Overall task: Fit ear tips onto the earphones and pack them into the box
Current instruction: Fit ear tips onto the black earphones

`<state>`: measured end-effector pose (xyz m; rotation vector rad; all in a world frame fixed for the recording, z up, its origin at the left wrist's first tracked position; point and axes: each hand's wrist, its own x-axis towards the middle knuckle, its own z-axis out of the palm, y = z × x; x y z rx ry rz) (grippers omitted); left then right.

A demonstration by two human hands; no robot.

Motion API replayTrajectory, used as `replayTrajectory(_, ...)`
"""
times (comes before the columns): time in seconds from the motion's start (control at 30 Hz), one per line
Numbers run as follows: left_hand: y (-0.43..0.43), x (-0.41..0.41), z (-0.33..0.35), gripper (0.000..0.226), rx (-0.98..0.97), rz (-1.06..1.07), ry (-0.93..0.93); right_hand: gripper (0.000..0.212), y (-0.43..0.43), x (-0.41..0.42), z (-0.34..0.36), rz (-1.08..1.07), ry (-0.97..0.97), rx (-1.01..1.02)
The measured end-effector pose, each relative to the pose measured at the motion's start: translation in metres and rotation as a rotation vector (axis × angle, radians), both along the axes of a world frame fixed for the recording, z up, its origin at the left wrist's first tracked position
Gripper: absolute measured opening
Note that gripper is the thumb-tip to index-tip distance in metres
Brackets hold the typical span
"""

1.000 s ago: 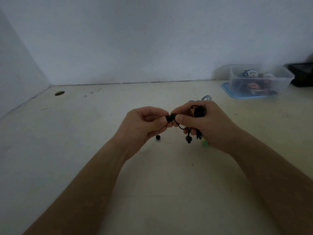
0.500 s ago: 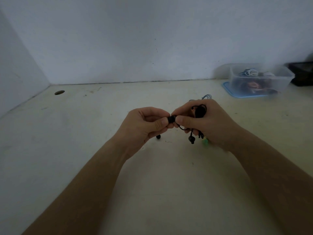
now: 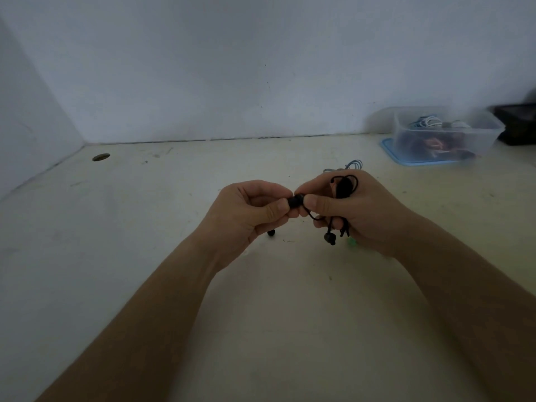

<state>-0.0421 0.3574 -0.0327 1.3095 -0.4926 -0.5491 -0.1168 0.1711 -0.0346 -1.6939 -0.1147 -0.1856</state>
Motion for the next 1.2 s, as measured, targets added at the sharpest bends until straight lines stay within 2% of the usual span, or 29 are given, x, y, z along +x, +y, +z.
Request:
replayTrajectory(0.27, 0.000, 0.001, -0.002, 0.020, 0.031, 0.028, -0.068, 0.009, 0.002, 0.001, -0.001, -0.043, 0.006, -0.013)
replayTrajectory(0.63, -0.003, -0.002, -0.002, 0.019, -0.004, 0.032, -0.040, 0.015, 0.006, 0.001, 0.000, -0.014, 0.086, 0.196)
replayTrajectory(0.8, -0.004, -0.002, -0.004, 0.017, -0.006, 0.062, -0.064, 0.009, 0.009, 0.002, -0.002, -0.067, 0.057, 0.135)
replayTrajectory(1.03, -0.007, -0.002, -0.005, 0.016, -0.073, 0.040, -0.002, 0.016, 0.010, 0.001, 0.000, -0.025, 0.110, 0.274)
replayTrajectory(1.2, -0.005, 0.000, -0.006, 0.015, -0.065, 0.007, 0.033, 0.016, 0.009, 0.001, -0.001, -0.004, 0.102, 0.252)
